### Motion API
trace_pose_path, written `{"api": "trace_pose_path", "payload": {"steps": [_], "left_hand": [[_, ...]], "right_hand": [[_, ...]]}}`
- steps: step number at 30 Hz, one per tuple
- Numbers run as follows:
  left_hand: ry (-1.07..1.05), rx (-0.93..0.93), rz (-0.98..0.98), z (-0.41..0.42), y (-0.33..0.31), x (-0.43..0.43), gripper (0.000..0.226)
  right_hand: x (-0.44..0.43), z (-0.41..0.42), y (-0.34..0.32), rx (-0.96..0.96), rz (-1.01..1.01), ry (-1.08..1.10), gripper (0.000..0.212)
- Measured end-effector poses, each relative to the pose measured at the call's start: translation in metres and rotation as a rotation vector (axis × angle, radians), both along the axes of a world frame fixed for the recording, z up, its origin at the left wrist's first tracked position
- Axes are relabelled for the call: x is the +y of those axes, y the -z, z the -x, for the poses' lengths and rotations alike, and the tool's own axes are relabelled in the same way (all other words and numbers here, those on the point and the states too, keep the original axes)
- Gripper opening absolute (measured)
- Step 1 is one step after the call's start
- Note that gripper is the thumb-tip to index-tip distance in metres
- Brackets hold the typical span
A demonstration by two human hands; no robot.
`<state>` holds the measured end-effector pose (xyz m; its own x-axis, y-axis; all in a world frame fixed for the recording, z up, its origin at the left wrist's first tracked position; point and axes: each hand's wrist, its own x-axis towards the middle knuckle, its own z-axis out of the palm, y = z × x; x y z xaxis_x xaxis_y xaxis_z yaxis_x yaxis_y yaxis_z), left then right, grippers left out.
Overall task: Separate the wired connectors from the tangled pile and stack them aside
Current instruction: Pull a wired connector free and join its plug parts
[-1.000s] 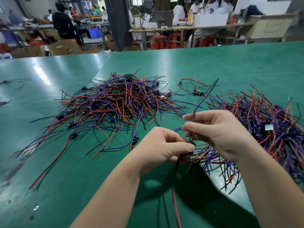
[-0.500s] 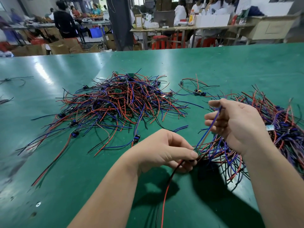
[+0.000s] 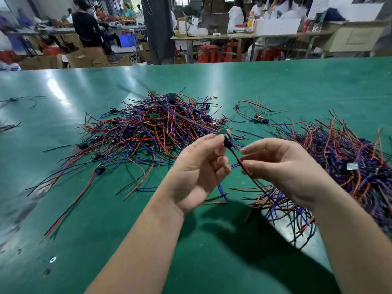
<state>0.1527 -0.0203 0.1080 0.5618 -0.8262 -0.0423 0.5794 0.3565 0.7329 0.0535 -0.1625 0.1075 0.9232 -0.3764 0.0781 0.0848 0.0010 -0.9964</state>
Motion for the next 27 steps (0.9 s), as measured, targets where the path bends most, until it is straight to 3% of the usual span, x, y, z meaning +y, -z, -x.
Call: {"api": "trace_pose_path", "payload": {"steps": [4, 9, 14, 18, 22, 27], "left_hand": [[-0.024, 0.071, -0.035, 0.005, -0.001, -0.002, 0.024], [-0.027, 0.049, -0.057, 0.013, 0.002, -0.006, 0.014], [-0.026, -0.172, -0.012, 0.017, 0.010, -0.010, 0.008], [0.030, -0.355, -0.038, 0.012, 0.013, -0.008, 0.031], [-0.008, -0.315, -0.125, 0.007, 0.007, -0.006, 0.016], [-0.091, -0.458, -0.343, 0.011, 0.013, -0.006, 0.007]], "right_hand": [[0.006, -0.002, 0.000, -0.173, -0.024, -0.123, 0.032], [0.011, -0.006, 0.004, -0.274, -0.116, -0.058, 0.030], [0.015, -0.010, 0.002, -0.262, -0.328, 0.073, 0.008], [0.008, -0.007, -0.005, -0.205, -0.462, 0.127, 0.014], [0.001, -0.003, -0.006, -0.076, -0.314, 0.072, 0.010], [0.000, -0.003, -0.002, 0.074, -0.116, 0.131, 0.011]]}}
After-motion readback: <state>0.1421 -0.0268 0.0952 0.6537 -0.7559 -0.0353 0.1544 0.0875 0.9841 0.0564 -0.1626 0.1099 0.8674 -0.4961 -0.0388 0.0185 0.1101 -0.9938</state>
